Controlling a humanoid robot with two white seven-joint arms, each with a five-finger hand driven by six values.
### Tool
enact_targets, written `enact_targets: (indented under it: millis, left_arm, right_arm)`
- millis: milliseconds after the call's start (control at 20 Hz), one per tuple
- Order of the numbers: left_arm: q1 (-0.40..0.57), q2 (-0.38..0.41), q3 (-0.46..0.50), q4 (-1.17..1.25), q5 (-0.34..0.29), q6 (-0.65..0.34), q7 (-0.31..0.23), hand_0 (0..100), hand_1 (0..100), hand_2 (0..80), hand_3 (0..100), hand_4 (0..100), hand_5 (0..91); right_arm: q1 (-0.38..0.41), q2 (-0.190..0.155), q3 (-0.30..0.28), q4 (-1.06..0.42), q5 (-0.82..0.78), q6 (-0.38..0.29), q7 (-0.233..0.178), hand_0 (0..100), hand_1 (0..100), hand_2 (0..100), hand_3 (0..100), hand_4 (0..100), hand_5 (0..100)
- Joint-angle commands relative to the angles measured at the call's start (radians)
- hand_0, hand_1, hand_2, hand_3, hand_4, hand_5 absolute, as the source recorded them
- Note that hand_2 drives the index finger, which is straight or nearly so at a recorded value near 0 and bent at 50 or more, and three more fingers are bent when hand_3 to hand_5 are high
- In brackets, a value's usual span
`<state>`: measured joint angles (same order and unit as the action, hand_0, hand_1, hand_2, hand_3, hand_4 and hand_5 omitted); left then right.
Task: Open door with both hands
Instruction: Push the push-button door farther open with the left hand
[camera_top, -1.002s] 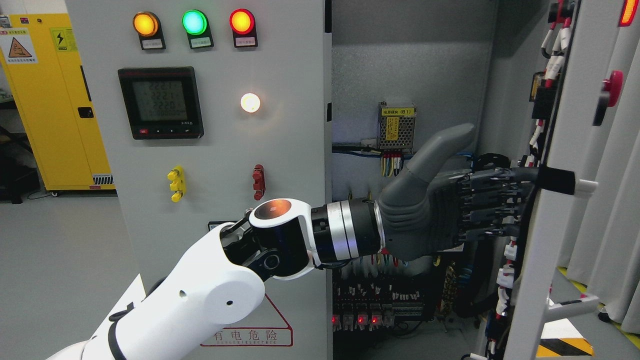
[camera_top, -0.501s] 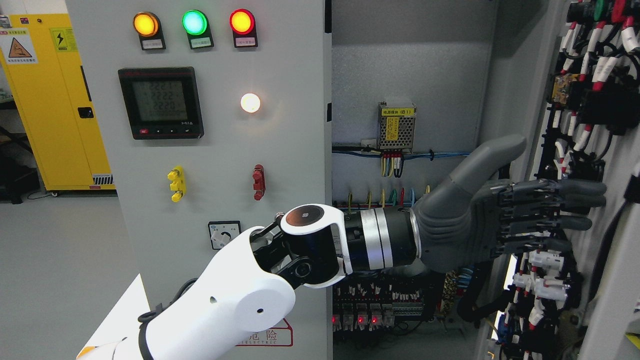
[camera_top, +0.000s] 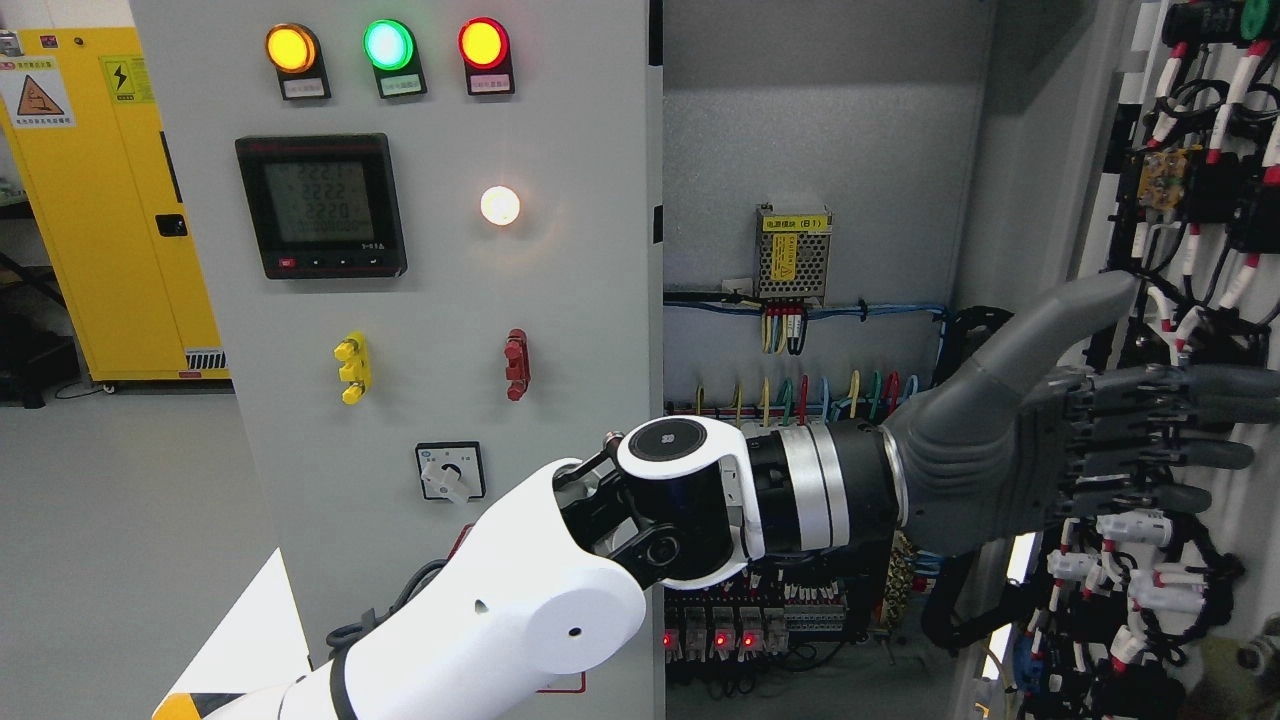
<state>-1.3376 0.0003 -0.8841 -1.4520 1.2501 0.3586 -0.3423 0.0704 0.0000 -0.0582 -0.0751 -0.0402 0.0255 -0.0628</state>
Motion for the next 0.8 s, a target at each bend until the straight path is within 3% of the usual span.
enact_targets:
  millis: [0,752]
  left_arm:
    - [-0.006,-0.094,-0.003,0.033,-0.026,-0.006,0.0,0,0,0.0,5,0,0.0]
    - [-0.017,-0.158,-0.003,0.11,-0.078,-0.007,0.0,0,0,0.0,5,0,0.0]
  right_arm:
    - [0.0,0.025,0.0,0.0,-0.001,0.001,0.0,22,9,0,0,0,0]
    - [0.0,0.025,0.0,0.0,0.0,0.001,0.0,22,9,0,0,0,0]
